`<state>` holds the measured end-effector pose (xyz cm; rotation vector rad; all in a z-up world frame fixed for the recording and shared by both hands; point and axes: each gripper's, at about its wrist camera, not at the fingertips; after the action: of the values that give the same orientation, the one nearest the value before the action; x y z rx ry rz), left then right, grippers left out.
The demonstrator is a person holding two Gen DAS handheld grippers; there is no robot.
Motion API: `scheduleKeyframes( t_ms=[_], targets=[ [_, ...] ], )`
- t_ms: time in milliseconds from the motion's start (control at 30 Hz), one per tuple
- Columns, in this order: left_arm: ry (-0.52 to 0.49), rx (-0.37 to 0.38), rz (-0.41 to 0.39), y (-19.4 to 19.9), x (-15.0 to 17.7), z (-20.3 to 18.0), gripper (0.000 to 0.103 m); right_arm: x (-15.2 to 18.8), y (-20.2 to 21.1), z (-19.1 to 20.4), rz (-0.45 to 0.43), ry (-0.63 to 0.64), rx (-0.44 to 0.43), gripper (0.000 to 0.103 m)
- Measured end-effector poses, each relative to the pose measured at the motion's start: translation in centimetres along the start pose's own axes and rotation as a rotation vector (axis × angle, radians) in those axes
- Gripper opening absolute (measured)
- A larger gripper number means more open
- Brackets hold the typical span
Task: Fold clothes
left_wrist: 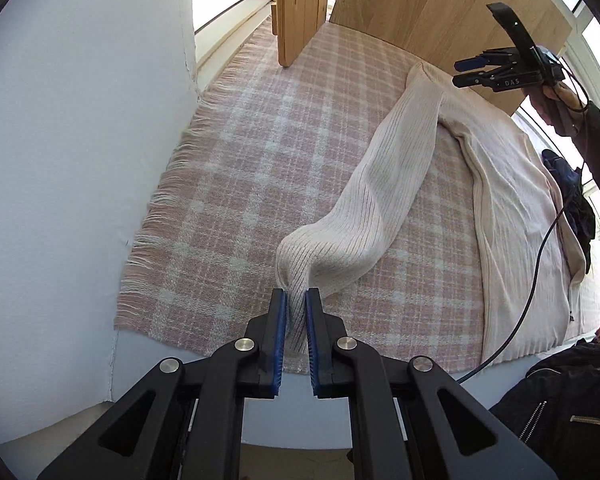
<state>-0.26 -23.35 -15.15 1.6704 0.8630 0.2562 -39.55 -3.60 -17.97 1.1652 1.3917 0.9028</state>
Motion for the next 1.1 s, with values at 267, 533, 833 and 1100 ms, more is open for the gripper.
scheduleKeyframes(
  t_ms=[267, 533, 833, 1100],
  targets=[
    [0.026, 0.110, -0.096, 3.6, -1.9, -0.9, 0.009, 0.0, -3.8, -2.6, 0.091, -0.057, -0.171, 0.062],
    [0.095, 0.100, -0.150, 6.3, -1.5, 1.1, 0.009, -1.4, -7.4, -2.0, 0.153, -0.050, -0.127, 0.062],
    [0.096, 0.070, -0.136, 5.4, -1.6, 2.2, 0.009, -3.7, -5.9, 2.2, 0.087, 0.328, -0.034, 0.062],
    [0.088, 0.070, -0.091, 3.5, -2.1, 2.5, 0.009, -2.2, -6.8, 4.4, 0.141, 0.306, -0.166, 0.036]
  ],
)
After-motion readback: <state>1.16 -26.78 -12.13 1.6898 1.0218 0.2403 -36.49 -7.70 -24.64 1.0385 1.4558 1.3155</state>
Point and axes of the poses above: each gripper's, at about its wrist camera, not at the fingertips, and y roughly against the way its jaws point, z to its left, x to its underside, and after that the axes turned 15 degrees about y, right-handed
